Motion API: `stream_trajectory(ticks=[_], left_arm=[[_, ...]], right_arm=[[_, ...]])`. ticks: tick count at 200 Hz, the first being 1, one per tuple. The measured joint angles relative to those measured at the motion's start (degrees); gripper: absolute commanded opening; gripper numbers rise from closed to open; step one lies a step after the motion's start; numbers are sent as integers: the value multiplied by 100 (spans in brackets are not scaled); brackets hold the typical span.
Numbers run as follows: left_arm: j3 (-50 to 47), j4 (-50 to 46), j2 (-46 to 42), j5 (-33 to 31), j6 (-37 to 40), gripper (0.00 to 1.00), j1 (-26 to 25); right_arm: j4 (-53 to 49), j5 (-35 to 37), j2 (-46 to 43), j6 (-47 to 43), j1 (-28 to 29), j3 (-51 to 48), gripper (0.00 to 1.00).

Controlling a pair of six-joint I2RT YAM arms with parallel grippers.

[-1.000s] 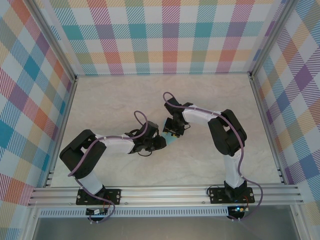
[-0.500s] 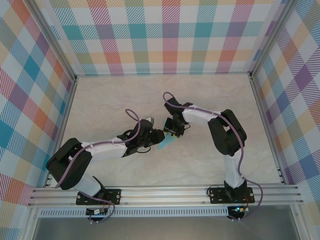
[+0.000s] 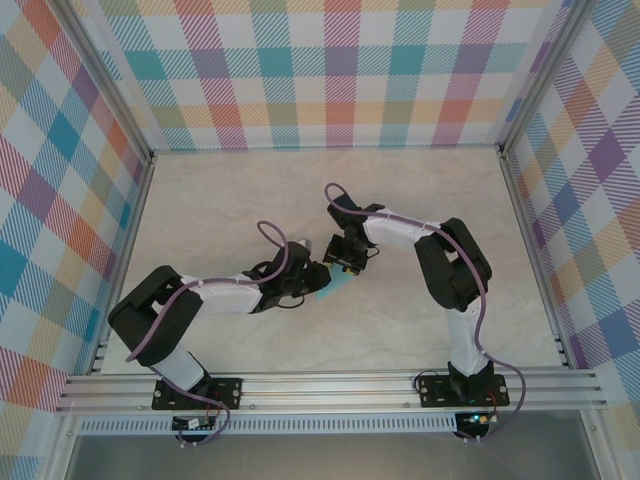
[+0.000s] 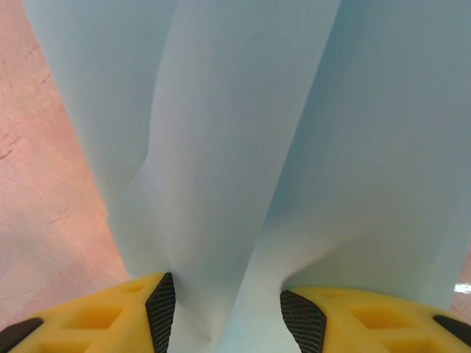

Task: Fold a paper plane with a square sheet of paper (pick it up from the middle)
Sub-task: Fourth fold the wing at the center of the table.

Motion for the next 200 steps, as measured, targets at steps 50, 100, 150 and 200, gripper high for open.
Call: stream_trajectory(ticks=[50,100,150,200], left_arm=[[37,28,446,98,2,13,0],[46,33,481,111,0,10,0],[55,-22,481,68,-42,5,0],[33,0,533,55,-149,0,0]], right_arm=[[-15,0,11,0,0,11,52],[-31,0,22,0,0,28,52],[-48,-2,28,-2,2,44,52],[-59,-70,-55,-101,0,66,53]])
